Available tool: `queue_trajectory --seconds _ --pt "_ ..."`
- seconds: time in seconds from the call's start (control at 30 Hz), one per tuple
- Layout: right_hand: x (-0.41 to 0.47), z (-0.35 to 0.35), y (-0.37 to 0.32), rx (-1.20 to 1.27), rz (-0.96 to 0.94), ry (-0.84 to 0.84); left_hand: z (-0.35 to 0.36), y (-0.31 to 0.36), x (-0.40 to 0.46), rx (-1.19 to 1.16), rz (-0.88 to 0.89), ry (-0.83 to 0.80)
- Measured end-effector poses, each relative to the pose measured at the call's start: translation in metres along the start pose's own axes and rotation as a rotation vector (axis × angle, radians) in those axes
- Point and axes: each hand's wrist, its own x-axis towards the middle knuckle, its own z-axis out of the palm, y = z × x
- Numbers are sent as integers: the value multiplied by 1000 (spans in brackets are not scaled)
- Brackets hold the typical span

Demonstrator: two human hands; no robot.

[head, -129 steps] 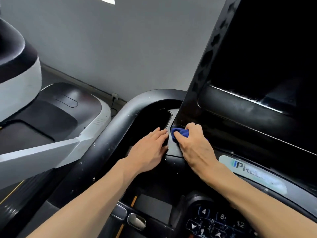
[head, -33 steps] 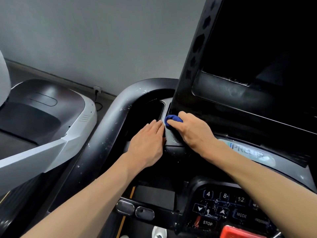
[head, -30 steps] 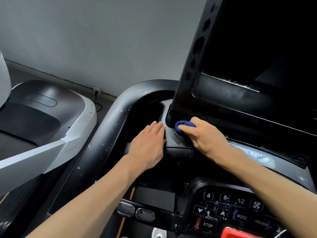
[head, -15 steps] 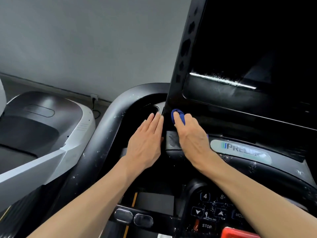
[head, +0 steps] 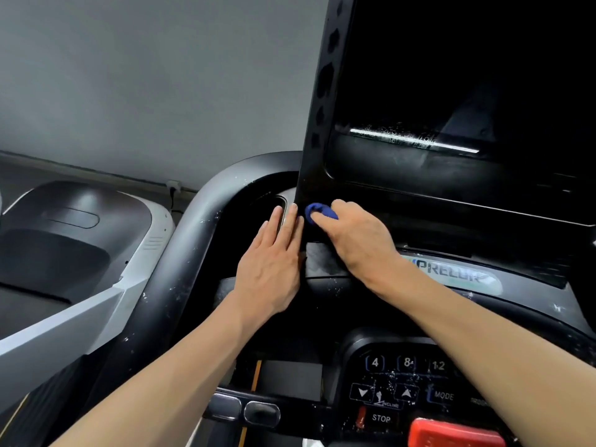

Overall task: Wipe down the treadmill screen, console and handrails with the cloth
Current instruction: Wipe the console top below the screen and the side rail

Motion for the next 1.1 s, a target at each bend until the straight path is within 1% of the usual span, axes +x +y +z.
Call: queue_trajectory --seconds 0.07,0.13,0.23,0.3,0.43,0.6,0.77,0.9,0.97,1.03,1.1 --pt "-23 -4 23 -3 46 10 0 1 0 2 -10 31" --pt "-26 -4 24 -10 58 3 1 2 1 1 -22 39" --pt "-6 -1 -2 -1 -66 -60 1 1 0 10 0 11" --pt "-7 -4 3 9 -114 -95 -1 0 -1 6 -9 18" --pt "-32 -13 28 -15 -33 -87 3 3 -1 1 -33 41" --pt "-9 1 -10 -22 -69 -69 1 2 -1 26 -16 11" --pt "-43 -11 22 -35 26 -50 -1 5 -2 27 -22 32" --pt "-16 -8 9 -9 -116 -96 0 4 -2 30 -30 34" --pt "-9 -8 2 -7 -137 -114 0 4 -2 42 -13 25" --pt "-21 -10 8 -7 -50 -138 1 4 -3 45 -12 34" --pt "-43 -14 24 -20 115 -94 1 6 -4 38 -32 54"
